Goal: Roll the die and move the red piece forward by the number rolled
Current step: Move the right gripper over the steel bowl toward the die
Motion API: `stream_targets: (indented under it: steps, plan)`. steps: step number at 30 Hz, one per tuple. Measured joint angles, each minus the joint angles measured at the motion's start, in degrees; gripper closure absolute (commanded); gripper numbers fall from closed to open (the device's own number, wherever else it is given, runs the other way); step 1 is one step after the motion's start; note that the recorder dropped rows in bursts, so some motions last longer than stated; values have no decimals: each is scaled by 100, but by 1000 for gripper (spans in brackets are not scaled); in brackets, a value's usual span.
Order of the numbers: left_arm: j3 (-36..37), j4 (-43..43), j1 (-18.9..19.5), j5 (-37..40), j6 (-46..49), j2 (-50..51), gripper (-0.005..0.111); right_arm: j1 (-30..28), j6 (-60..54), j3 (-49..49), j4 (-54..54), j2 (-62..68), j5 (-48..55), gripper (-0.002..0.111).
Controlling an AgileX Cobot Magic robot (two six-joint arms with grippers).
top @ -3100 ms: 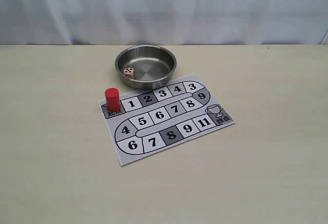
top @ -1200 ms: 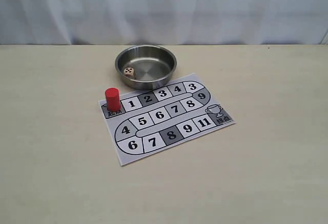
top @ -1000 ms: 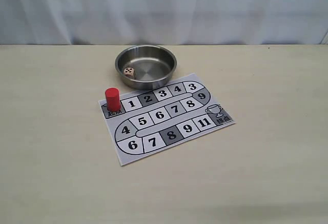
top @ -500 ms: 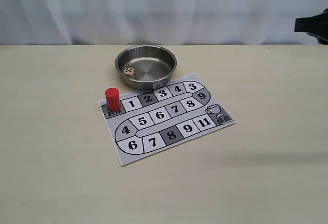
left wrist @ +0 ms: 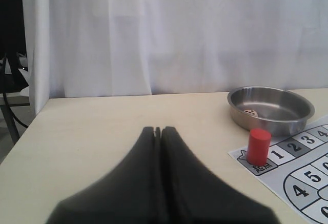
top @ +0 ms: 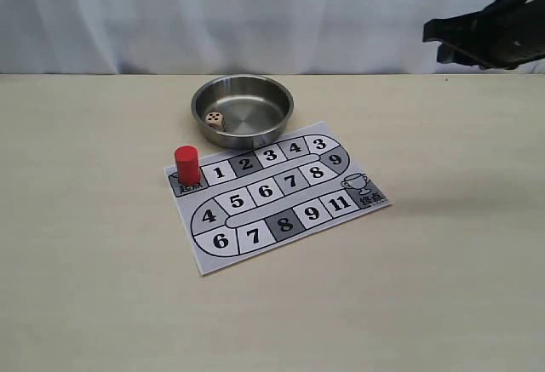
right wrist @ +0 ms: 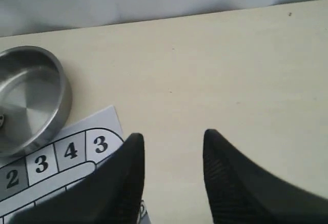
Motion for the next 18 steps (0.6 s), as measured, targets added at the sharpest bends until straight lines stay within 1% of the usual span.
stream_targets:
  steps: [5,7,10,12,15,18]
  plan:
    - [0,0,0,0,0,0,107,310,-132,-529,111,460,14,70]
    - [0,0,0,0,0,0,107,459,-154,-756,134,656,38,65]
    - [0,0,0,0,0,0,107,664,-168,-1060,148,932,37,53]
    - [0,0,0,0,0,0,107,805,-170,-1257,148,1114,37,47]
    - [0,0,0,0,0,0,107,979,-170,-1588,148,1388,131,46]
    - [0,0,0,4,0,0,107,1100,-180,-2066,164,1694,530,46]
